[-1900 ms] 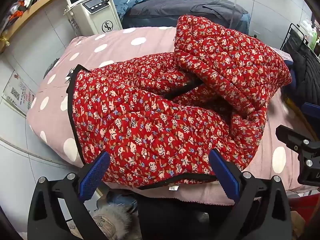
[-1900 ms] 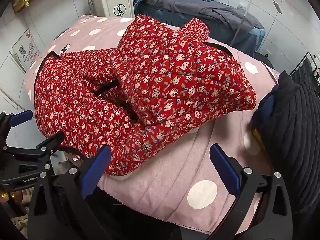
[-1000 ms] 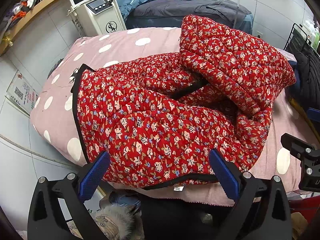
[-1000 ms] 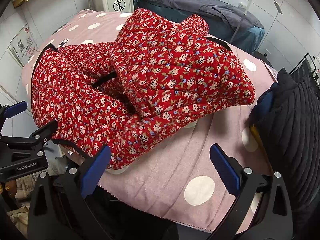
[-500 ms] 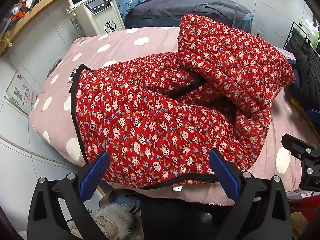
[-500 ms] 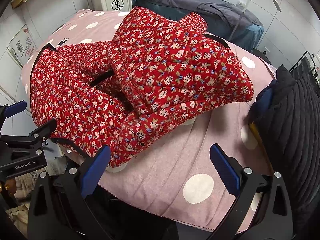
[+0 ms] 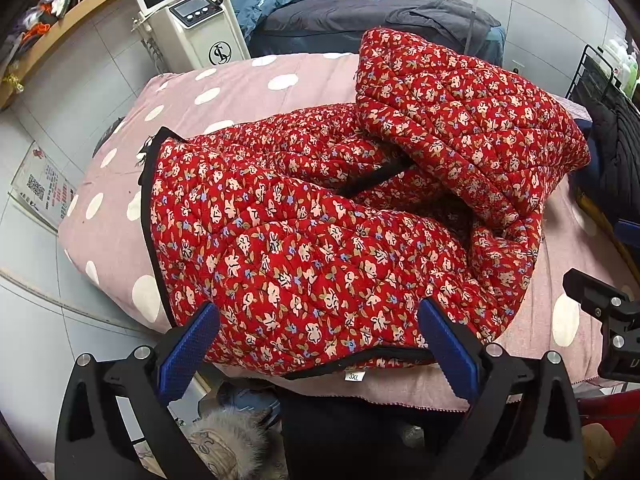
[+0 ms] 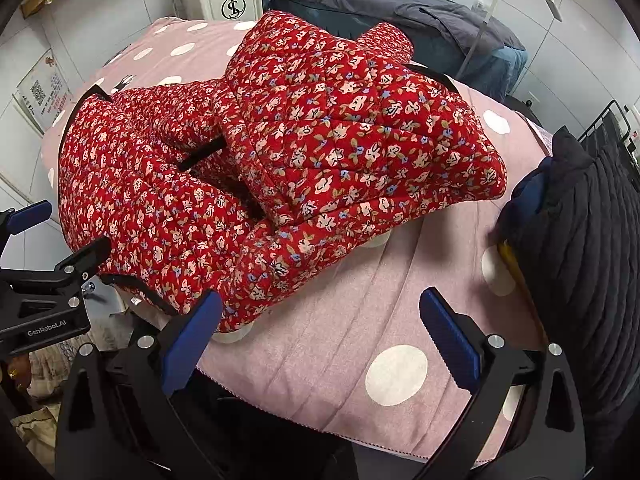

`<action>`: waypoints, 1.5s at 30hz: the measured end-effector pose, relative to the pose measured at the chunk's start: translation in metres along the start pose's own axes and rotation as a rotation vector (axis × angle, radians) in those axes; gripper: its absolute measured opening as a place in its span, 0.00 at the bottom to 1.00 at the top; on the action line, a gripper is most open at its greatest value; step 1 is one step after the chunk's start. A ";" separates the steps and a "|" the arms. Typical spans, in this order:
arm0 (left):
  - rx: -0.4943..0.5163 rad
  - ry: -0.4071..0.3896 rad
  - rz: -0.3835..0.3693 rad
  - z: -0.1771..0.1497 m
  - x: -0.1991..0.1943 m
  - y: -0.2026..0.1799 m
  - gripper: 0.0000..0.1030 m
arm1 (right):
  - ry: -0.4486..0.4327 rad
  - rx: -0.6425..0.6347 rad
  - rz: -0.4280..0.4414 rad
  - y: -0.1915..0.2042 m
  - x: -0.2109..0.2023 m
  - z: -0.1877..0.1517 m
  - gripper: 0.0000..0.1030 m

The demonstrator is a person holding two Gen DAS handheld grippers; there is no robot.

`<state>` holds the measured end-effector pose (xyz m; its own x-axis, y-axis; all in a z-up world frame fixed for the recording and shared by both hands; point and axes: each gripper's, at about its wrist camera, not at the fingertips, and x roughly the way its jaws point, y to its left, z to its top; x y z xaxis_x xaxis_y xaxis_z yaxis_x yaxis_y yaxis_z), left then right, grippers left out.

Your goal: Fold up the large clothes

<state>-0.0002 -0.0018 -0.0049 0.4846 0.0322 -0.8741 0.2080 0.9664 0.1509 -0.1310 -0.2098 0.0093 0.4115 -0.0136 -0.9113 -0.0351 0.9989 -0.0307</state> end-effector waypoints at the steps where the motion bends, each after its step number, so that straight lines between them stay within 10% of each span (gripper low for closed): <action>1: 0.000 0.001 0.000 0.000 0.000 0.000 0.94 | 0.000 0.000 0.000 0.000 0.000 0.000 0.95; 45: 0.005 0.009 -0.001 -0.002 0.004 0.001 0.94 | 0.012 0.014 -0.004 -0.001 0.003 -0.006 0.95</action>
<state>0.0003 -0.0007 -0.0087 0.4770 0.0331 -0.8783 0.2130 0.9651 0.1521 -0.1352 -0.2107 0.0038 0.4010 -0.0181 -0.9159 -0.0211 0.9994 -0.0289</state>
